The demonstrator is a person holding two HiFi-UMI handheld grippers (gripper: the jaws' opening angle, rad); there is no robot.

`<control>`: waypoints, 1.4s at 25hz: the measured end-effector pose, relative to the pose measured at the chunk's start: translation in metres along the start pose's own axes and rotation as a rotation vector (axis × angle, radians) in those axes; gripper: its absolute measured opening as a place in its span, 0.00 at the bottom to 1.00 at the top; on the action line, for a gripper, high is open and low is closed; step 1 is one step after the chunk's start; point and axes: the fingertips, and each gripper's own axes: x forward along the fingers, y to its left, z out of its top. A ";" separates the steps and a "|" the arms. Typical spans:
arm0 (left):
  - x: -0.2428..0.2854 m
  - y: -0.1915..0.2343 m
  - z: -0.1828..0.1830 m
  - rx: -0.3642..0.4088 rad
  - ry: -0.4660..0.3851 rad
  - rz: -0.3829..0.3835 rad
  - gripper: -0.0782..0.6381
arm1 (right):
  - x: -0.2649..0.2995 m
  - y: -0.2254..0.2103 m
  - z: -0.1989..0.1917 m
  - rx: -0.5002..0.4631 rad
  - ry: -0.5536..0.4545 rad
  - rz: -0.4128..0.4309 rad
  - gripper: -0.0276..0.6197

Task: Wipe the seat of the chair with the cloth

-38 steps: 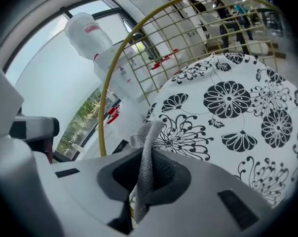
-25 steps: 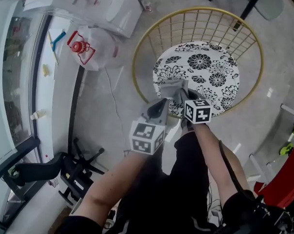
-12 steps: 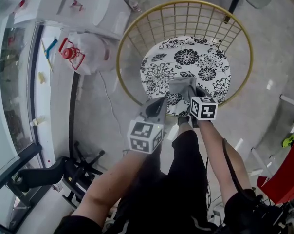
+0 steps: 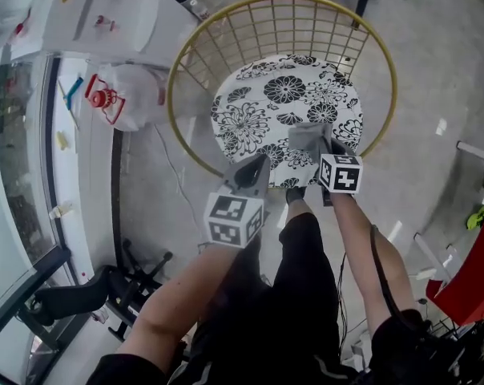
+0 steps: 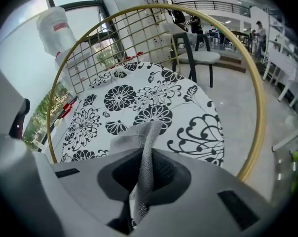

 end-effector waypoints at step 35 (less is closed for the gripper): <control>-0.064 0.015 0.007 0.002 0.001 0.032 0.12 | -0.094 0.086 0.011 -0.076 -0.062 0.091 0.08</control>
